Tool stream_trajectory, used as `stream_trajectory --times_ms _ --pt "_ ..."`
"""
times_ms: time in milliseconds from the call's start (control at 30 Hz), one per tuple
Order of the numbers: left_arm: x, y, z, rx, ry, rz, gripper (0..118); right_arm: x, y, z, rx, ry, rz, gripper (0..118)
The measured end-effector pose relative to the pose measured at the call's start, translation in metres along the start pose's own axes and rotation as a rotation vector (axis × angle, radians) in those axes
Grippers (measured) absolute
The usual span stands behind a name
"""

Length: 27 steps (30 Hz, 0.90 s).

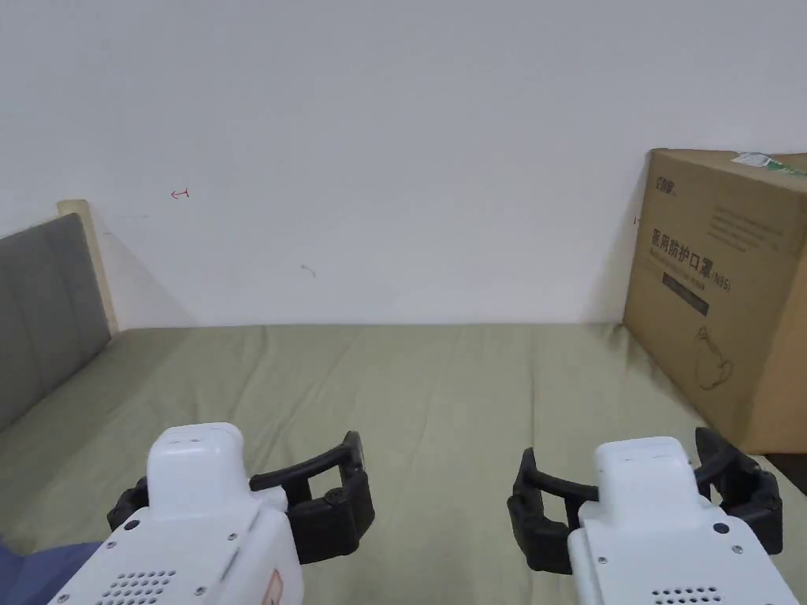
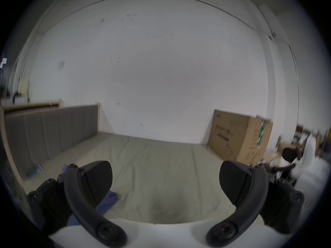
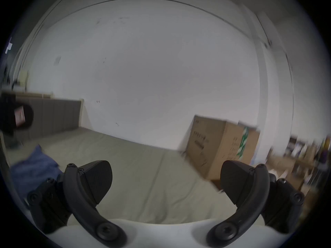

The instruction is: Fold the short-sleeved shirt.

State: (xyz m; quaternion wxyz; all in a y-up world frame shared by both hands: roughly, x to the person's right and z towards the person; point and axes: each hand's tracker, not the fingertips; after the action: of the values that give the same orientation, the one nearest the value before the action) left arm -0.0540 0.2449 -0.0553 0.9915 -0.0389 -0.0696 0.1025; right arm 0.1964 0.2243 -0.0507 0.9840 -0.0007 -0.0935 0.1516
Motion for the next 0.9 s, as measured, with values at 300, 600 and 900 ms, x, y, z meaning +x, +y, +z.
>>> stream_trajectory --times_ms 300,600,900 --pt "-0.061 -0.049 -0.005 0.021 -0.071 0.853 118 -0.072 -0.013 0.027 0.297 0.037 0.882 118" --pt "-0.019 -0.008 -0.009 -0.017 0.089 0.132 118 -0.044 0.013 0.012 0.05 0.203 0.224 118" --pt "0.038 -0.012 -0.001 0.003 0.073 -0.41 118 0.03 -0.009 -0.005 -0.21 0.087 -0.369 118"
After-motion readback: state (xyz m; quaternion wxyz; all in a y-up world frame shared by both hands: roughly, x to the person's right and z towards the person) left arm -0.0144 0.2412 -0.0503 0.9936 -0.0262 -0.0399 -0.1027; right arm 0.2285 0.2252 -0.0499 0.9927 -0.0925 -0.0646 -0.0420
